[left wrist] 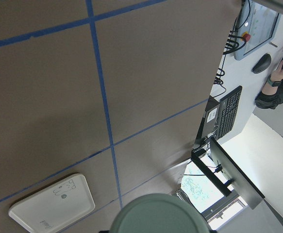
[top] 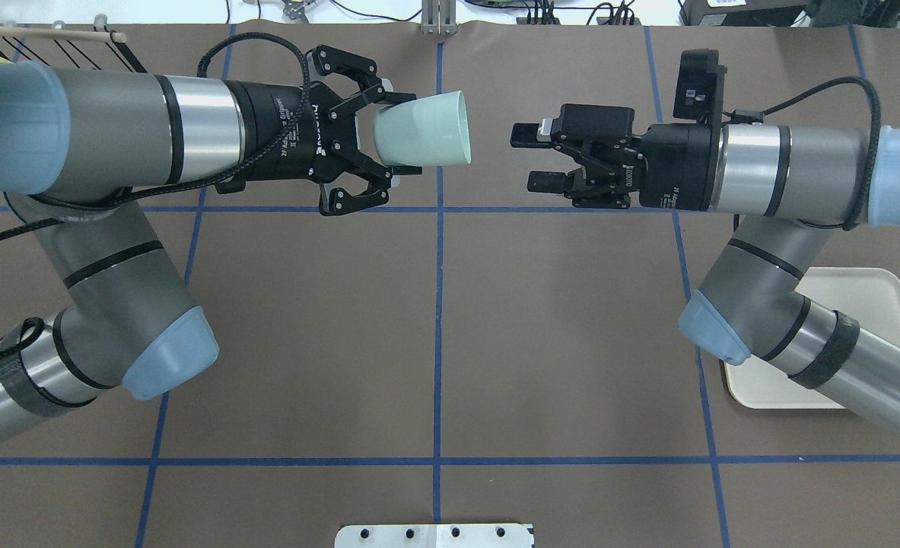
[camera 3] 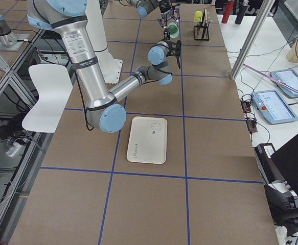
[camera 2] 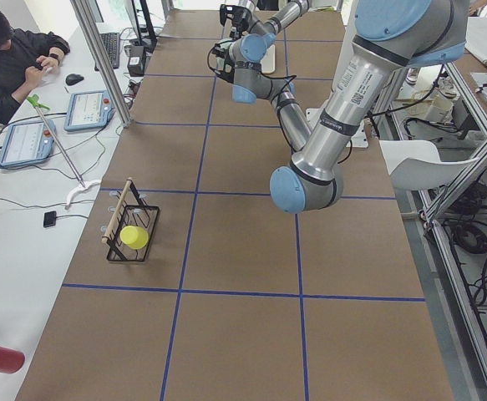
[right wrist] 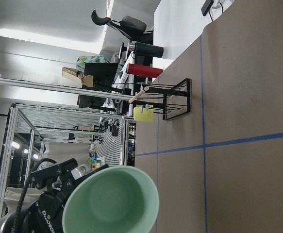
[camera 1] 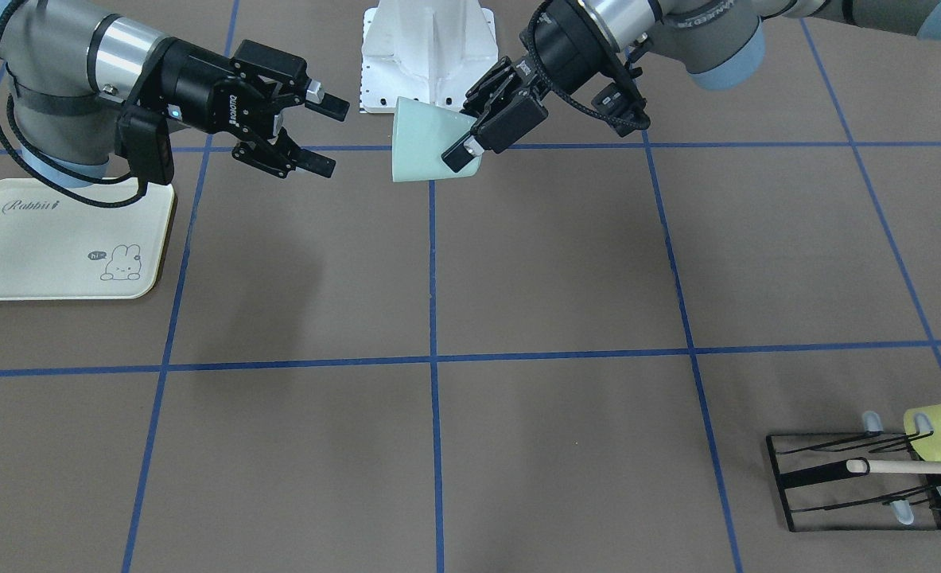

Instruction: Left arm grabs green cup and hands to right arm on tray

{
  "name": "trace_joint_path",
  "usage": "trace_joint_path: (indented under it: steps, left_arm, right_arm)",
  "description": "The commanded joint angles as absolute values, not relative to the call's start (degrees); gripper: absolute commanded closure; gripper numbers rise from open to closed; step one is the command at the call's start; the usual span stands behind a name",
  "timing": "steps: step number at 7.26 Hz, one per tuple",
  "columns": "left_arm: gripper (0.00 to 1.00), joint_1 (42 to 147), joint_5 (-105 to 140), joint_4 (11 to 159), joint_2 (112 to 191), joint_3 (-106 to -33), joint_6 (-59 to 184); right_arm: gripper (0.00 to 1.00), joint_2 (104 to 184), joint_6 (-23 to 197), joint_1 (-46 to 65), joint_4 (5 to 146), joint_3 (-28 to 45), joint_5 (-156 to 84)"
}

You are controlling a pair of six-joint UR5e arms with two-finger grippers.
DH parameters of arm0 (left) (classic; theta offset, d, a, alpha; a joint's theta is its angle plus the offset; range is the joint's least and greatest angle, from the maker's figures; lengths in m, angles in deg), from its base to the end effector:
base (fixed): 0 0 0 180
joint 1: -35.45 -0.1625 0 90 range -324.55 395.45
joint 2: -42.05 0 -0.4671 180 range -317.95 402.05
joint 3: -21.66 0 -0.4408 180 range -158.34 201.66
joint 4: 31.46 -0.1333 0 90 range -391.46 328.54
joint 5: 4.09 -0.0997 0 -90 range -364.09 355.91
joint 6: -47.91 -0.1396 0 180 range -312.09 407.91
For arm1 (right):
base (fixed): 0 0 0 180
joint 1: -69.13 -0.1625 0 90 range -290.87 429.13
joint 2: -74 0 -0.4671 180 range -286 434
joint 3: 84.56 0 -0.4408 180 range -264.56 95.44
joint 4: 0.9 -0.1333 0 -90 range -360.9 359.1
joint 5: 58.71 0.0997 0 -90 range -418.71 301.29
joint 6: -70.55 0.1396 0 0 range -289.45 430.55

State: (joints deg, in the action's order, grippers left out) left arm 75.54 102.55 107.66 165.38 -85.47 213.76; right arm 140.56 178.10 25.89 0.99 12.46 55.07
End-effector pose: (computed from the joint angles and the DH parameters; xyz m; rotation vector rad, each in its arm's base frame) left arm 0.4391 -0.4916 0.0923 -0.7998 1.7208 -1.2036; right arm -0.4064 -0.4879 0.2189 0.2023 -2.0220 0.2399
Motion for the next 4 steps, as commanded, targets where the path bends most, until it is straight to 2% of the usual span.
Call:
trace_joint_path:
  steps: [1, 2, 4]
  left_arm:
    - [0.54, 75.6, 102.5, 107.7, 165.5, -85.5, 216.5]
    - [0.53, 75.6, 102.5, 107.7, 165.5, -85.5, 217.2]
    - [0.53, 75.4, 102.4, 107.7, 165.7, -85.5, 217.3]
  right_arm:
    - [0.15, 140.5, 178.2, 26.5, 0.6, 12.5, 54.9]
    - [0.22, 140.4, 178.2, 26.8, 0.6, 12.6, 54.9]
    - [0.23, 140.0, 178.2, 27.1, 0.6, 12.6, 54.9]
